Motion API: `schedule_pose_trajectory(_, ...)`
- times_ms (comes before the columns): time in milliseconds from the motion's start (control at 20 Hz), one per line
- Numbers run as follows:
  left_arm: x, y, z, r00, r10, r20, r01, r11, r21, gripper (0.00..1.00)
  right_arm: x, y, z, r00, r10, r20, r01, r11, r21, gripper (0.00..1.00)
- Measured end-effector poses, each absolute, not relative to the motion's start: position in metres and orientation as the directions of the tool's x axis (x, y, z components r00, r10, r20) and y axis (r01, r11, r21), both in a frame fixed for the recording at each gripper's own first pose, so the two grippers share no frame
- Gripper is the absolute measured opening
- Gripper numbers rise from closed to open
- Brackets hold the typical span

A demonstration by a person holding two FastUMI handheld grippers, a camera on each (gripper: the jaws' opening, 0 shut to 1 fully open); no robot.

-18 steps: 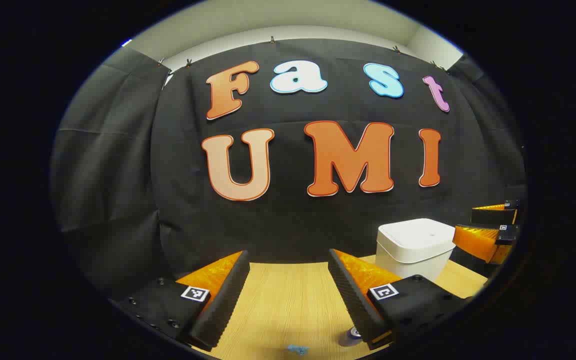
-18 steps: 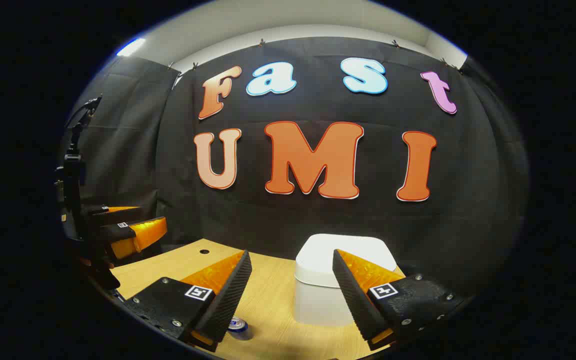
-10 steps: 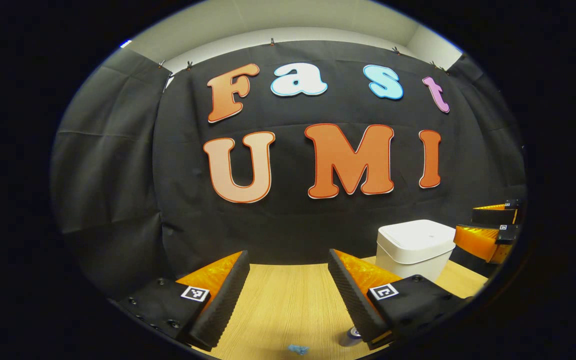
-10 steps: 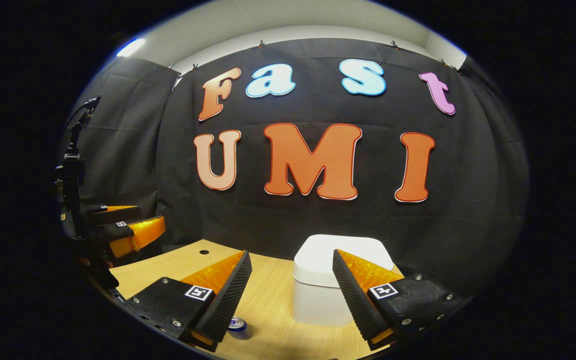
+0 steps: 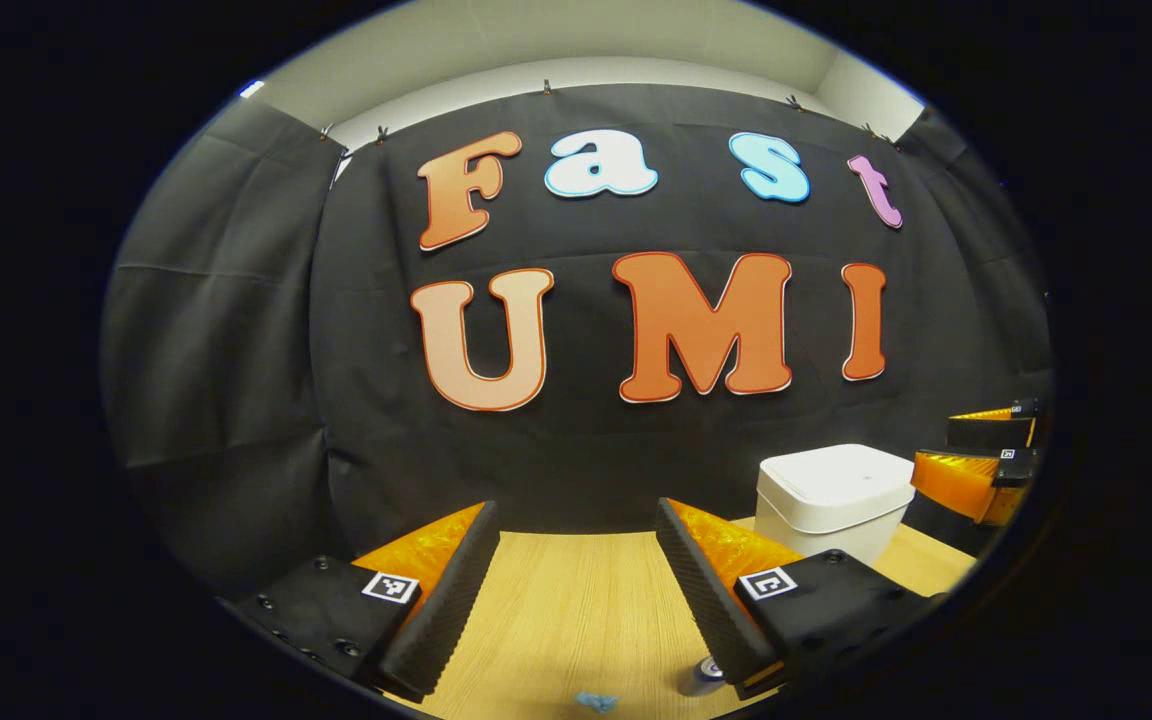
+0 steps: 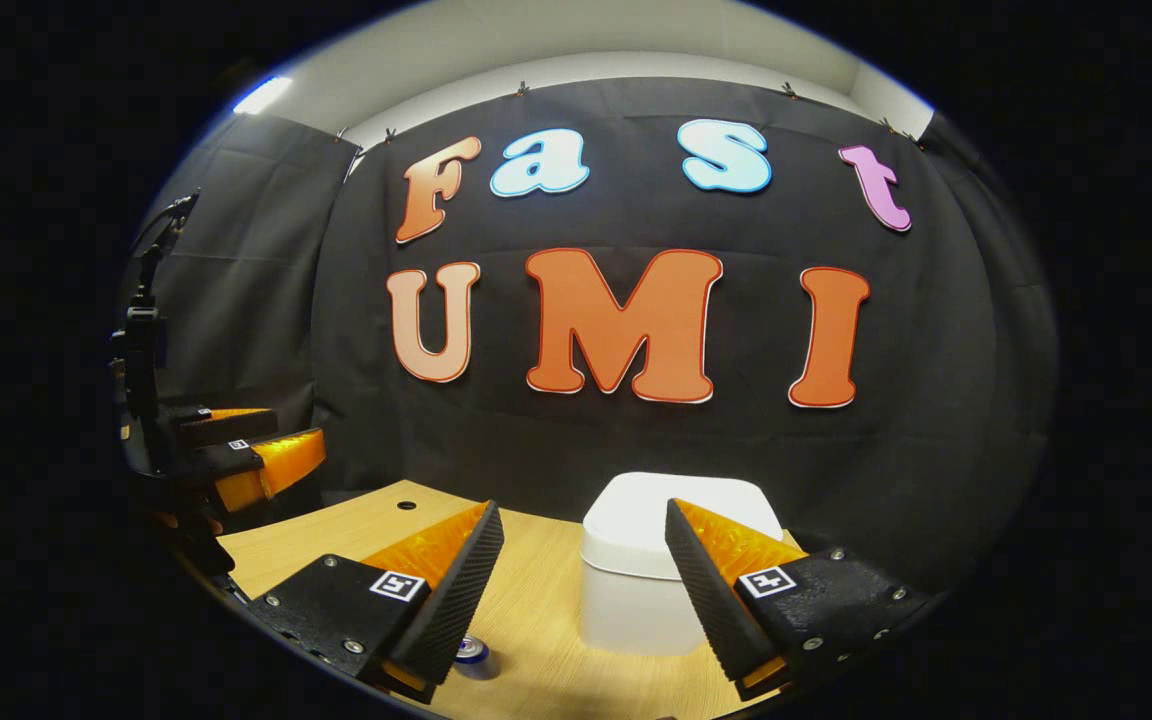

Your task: Press the lid of the desktop garbage bin to open it, pick up the crumpled paper on the desktop and throw it into the bin, then pick up the pop can on the desktop and drop it into the bin, and finally close the garbage bin lid.

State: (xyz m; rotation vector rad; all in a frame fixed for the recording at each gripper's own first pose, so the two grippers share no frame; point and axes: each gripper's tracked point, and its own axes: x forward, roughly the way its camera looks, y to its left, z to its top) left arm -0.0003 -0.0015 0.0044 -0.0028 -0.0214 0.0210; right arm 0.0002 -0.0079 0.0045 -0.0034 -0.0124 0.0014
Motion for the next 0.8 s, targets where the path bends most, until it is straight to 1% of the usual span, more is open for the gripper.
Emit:
schedule_pose_trajectory(450, -0.002, 0.001, 0.002, 0.998, 0.064, 0.021, -0.064, 0.998, -0.002, 1.00, 0.003, -0.019, 0.008, 0.999, 0.035, 0.013, -0.035, 0.999, -0.002, 0.98)
schedule_pose_trajectory(800, 0.001, 0.003, -0.003, 0.999, 0.033, -0.002, -0.033, 0.999, 0.008, 1.00, 0.009, -0.017, -0.001, 1.000, 0.004, -0.013, -0.004, 1.000, -0.005, 0.98)
